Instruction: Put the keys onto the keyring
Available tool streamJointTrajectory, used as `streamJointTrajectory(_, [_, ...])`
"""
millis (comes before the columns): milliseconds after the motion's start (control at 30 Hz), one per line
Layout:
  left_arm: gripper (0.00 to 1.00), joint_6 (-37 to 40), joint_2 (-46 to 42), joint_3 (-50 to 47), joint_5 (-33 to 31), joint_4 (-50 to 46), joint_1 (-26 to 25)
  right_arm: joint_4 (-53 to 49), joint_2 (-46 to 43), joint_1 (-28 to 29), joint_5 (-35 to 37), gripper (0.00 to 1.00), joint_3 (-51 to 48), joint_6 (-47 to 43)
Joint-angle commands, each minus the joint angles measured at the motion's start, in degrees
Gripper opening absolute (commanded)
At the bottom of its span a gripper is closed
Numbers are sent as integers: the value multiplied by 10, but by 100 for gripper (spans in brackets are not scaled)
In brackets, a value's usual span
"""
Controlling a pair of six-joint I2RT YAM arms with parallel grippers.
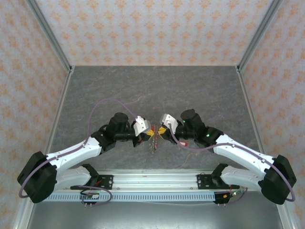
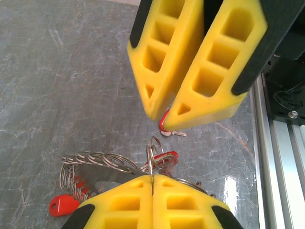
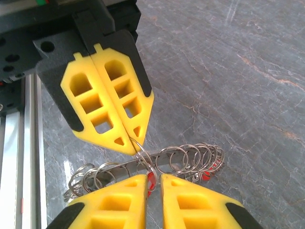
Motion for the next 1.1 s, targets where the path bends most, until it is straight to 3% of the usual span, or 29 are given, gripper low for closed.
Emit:
streamJointTrajectory(0, [0,11,-7,27,32,7,-1,-22,-1,-2,-10,15,24,-65])
streamJointTrajectory(67, [0,11,-5,26,32,9,-1,-38,3,-2,-14,15,25,-105])
streamJointTrajectory(400, [0,9,-3,29,33,9,-1,11,25,-2,-43,15,26,-82])
streamJointTrajectory(633, [0,8,-2,27,32,17,-1,1,44,-2,-41,7,20,-81])
streamJointTrajectory(1067, [0,3,-2,17,34,31,-1,42,46,-2,-46,13,-3,-55])
